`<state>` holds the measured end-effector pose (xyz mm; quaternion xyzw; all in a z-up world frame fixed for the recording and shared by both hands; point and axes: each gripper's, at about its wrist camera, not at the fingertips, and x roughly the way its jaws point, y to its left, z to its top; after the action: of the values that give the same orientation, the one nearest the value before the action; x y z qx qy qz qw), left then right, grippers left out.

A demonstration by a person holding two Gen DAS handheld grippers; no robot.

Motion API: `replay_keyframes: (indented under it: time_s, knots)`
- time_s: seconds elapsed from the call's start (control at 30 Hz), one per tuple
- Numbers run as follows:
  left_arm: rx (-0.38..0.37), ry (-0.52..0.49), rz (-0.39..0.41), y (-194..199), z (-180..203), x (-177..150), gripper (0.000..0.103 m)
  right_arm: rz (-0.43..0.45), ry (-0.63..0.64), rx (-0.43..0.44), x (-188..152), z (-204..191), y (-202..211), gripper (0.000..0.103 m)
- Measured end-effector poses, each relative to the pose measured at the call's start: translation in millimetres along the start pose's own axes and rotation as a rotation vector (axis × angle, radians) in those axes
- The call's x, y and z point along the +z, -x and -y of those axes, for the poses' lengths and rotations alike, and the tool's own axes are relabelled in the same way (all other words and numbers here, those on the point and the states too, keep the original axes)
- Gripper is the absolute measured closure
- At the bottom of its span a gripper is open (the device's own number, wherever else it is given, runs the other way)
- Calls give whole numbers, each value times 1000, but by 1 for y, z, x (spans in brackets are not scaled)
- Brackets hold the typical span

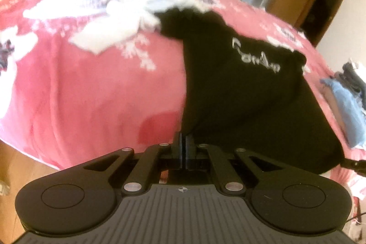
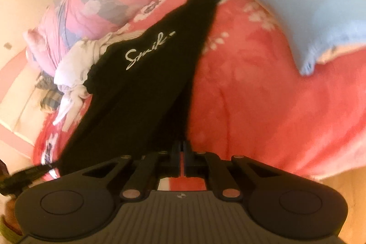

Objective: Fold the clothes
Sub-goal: 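Hold the shirt hem with both grippers and pull it taut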

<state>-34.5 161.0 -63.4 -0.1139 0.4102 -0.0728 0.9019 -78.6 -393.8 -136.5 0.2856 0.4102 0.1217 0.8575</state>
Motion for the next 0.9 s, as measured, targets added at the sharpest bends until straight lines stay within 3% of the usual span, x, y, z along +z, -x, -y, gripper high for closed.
replay_keyframes:
  time_s: [0.13,0.23,0.3,0.37,0.4,0.57,0.63,0.9]
  knots:
    - [-12,-22,-15,-3,3,-4,101,27,-45,50,7,2,5,94]
    - [-22,-26,-20,-5,5,-6,100,29,-55,56,16,-1,0,74]
    - [-27,-29,-25,-6,6,-7,91,20,-51,49,20,-5,-8,62]
    - [-28,-33,-33,-8,7,-8,74,1,-57,53,21,-5,-16,62]
    - [-28,-34,-36,-9,7,-8,72,-12,-62,57,21,-5,-21,62]
    - [-31,-42,-54,-14,10,-11,71,-77,3,52,8,-15,-36,64]
    - [-32,-46,-61,-16,11,-12,71,-66,14,45,6,-16,-33,70]
    - [-32,-59,-83,-24,15,-16,69,21,-36,-10,22,-4,-19,69]
